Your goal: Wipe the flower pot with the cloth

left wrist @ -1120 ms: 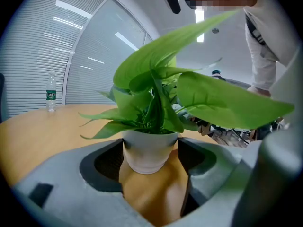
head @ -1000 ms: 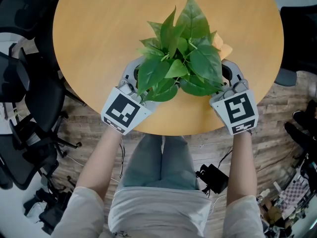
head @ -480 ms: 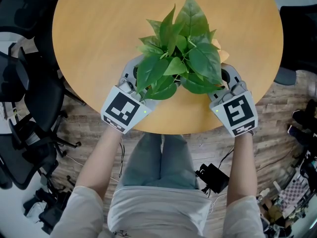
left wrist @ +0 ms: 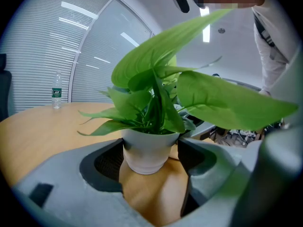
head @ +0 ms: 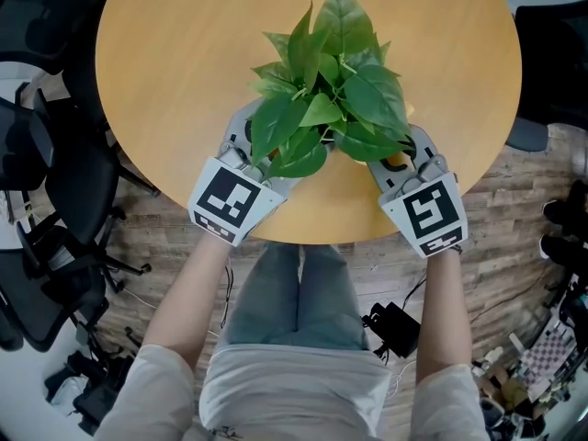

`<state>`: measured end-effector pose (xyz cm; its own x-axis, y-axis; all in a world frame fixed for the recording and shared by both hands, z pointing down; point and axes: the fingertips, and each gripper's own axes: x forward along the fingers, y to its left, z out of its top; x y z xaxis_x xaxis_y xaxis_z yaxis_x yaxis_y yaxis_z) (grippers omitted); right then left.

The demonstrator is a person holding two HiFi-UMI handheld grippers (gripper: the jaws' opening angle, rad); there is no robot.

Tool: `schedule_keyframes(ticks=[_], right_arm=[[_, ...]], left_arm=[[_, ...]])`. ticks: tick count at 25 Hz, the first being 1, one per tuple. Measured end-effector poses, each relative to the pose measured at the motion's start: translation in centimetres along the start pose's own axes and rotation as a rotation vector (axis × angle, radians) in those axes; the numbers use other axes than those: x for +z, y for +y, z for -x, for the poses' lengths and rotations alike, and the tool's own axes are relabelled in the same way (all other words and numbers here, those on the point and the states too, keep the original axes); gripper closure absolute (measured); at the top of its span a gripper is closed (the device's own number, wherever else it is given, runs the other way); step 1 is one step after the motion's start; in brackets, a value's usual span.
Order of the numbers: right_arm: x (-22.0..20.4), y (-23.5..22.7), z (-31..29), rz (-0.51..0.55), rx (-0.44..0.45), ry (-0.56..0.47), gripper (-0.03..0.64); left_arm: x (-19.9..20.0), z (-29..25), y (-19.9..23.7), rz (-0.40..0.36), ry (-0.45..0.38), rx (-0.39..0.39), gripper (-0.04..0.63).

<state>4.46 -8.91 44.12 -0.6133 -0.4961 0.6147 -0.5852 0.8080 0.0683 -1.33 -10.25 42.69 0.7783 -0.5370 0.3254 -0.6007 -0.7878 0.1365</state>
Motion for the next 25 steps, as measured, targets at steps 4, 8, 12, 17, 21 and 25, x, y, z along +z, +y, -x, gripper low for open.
schedule_keyframes(ticks=[4,8,12,17,21,25], right_arm=[[0.0,0.5,0.0,0.006,0.004,0.005,0.561],[-0.2,1.2,-0.1,0.009,0.013,0.008,0.562],[-0.1,1.9,0.0,0.014,0.022,0.009,0.561],[-0.1,2.7,0.0,0.015,0.038,0.007,0.561],[-0.1,3.3,0.0,0.015,0.048,0.008,0.561],[0.0,3.8,0.0,0.019,0.061,0.005,0.561]], left_arm=[[-0.1,0.0,0.1,0.007,0.000,0.029,0.235],[-0.4,0.0,0.0,0.004,0.007,0.067,0.235],[-0.4,0.1,-0.1,0.017,0.008,0.095,0.235],[-0.5,0.1,-0.1,0.030,0.013,0.124,0.235],[-0.5,0.1,-0.3,0.045,0.015,0.145,0.235],[-0.4,0.2,-0.3,0.057,0.014,0.165,0.235]])
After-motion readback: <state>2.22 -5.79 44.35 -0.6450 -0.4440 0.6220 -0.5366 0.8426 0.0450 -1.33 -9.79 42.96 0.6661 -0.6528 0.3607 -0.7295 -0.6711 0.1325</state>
